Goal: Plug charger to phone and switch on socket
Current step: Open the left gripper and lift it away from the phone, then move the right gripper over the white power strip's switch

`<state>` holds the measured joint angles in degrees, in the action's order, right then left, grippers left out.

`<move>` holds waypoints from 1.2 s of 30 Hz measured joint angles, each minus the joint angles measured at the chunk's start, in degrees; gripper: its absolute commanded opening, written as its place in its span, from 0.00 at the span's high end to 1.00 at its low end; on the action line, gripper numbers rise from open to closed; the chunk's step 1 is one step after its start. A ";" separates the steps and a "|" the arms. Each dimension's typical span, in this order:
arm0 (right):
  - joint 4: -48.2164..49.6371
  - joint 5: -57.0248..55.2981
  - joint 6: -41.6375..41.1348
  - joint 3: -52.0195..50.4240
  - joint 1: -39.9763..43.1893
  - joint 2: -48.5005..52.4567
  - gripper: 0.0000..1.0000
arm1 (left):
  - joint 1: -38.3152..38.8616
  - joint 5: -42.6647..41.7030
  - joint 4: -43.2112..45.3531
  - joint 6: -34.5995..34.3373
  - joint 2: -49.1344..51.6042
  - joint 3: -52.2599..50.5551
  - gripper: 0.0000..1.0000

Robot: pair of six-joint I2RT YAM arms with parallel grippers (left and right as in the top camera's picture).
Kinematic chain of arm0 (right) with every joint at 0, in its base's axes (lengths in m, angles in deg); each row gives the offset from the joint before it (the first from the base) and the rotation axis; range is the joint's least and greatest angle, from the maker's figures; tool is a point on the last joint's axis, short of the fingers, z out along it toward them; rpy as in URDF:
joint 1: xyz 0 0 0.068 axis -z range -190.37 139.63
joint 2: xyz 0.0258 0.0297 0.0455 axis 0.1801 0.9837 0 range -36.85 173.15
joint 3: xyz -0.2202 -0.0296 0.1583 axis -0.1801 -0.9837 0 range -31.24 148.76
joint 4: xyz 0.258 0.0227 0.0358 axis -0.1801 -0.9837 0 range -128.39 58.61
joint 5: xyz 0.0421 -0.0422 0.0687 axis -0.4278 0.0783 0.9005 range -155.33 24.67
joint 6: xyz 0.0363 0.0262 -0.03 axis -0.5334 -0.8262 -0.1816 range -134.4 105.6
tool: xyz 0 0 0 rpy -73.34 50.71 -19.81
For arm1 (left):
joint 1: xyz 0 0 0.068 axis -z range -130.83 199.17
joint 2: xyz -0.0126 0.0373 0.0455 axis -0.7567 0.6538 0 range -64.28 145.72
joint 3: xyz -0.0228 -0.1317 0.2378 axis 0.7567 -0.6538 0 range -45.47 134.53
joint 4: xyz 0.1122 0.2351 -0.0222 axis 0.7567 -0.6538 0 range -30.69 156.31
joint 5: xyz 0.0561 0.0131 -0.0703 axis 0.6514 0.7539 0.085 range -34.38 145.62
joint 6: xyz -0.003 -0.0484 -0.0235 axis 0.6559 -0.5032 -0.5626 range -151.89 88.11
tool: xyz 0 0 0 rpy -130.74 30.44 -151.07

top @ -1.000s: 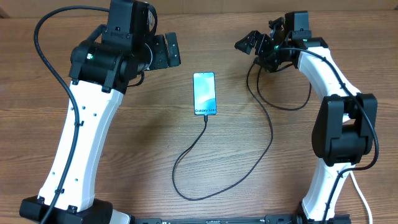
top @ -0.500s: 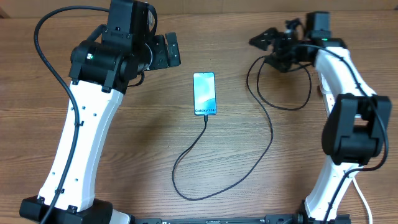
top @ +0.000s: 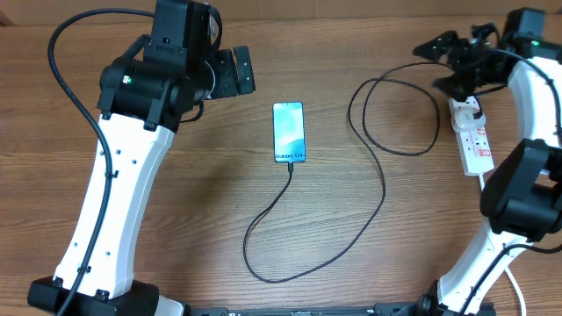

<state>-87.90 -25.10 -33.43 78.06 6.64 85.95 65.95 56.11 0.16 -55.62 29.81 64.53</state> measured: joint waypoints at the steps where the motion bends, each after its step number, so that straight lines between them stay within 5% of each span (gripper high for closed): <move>1: -0.31 -1.11 0.20 0.57 0.59 -0.07 0.00 | 0.00 0.00 -0.02 0.00 0.00 0.00 0.00; 19: -3.13 -6.67 2.64 1.75 13.94 -0.28 0.00 | 0.00 0.00 -0.07 0.00 0.00 0.00 0.00; 36: -10.91 -14.45 27.61 1.79 17.77 -0.28 0.00 | 0.00 0.00 -0.07 0.00 0.00 0.00 0.01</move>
<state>-98.81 -39.55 -5.82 79.85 24.41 85.67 65.95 56.11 0.09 -55.62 29.81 64.53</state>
